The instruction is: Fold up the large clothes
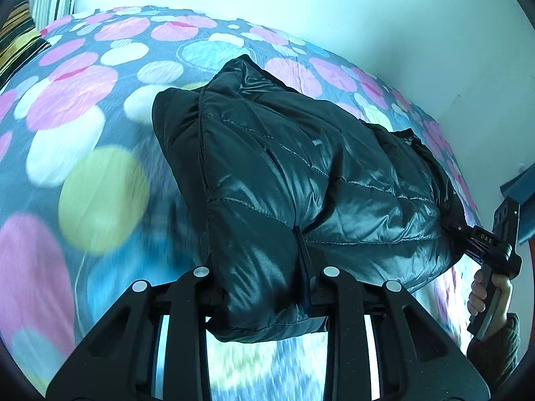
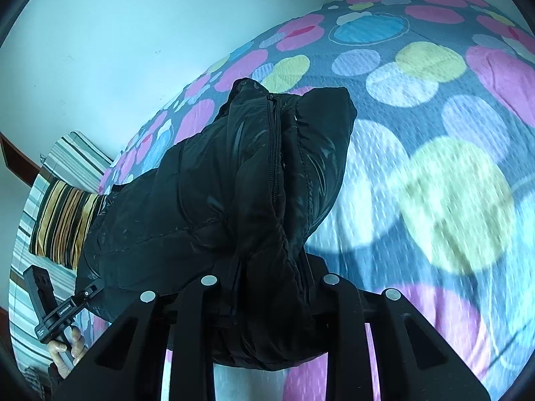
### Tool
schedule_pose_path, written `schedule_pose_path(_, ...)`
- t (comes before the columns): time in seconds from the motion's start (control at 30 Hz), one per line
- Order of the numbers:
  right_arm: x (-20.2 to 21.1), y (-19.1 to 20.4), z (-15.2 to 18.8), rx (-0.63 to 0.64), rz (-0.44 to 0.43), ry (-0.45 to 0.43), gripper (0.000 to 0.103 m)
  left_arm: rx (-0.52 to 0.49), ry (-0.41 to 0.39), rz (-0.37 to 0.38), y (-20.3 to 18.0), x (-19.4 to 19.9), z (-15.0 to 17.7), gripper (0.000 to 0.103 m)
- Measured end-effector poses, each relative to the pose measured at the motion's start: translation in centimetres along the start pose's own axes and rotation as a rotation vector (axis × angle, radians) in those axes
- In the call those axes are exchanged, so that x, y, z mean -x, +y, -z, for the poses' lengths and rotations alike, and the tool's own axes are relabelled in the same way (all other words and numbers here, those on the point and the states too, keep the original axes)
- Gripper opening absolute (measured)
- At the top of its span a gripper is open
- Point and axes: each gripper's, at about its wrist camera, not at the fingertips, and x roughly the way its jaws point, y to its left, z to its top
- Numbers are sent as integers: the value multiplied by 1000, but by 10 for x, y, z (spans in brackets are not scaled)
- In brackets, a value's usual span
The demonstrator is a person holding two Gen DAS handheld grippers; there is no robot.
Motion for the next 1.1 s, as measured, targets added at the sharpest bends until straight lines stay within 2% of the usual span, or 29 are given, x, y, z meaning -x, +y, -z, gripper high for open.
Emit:
schedule_pose_path(0.27,31,-13,54,-22,-35,37,26,19,5,17,2,36,64,28)
schedule_pose_path(0.37,27,-20,58,-30,-58,43,30,28,-2,35,8,36,79,29)
schedule_pose_path(0.53,28,-15,53,-4,-37,36,38,78,-25,85,19,36,81,38)
schedule_pose_path(0.6,32,-12,53,5,-17,23,44,87,-31,81,21,41,83,43)
schedule_pose_path(0.67,35,-12,53,5,-8,22,45,96,-30,83,20,46,84,46)
schedule_pose_path(0.77,43,-14,51,-7,11,21,46,101,-34,67,21,56,84,56)
schedule_pose_path(0.87,61,-13,48,12,51,-17,46,74,-61,60,23,71,83,61)
schedule_pose_path(0.93,75,-9,46,28,95,-54,46,74,-81,40,27,80,83,69)
schedule_pose_path(1.0,84,-6,44,31,126,-82,46,88,-97,25,33,85,80,71)
schedule_pose_path(1.03,88,0,43,37,133,-95,44,101,-101,16,37,85,78,72)
schedule_pose_path(1.1,88,15,42,59,124,-98,32,125,-94,14,42,83,74,73)
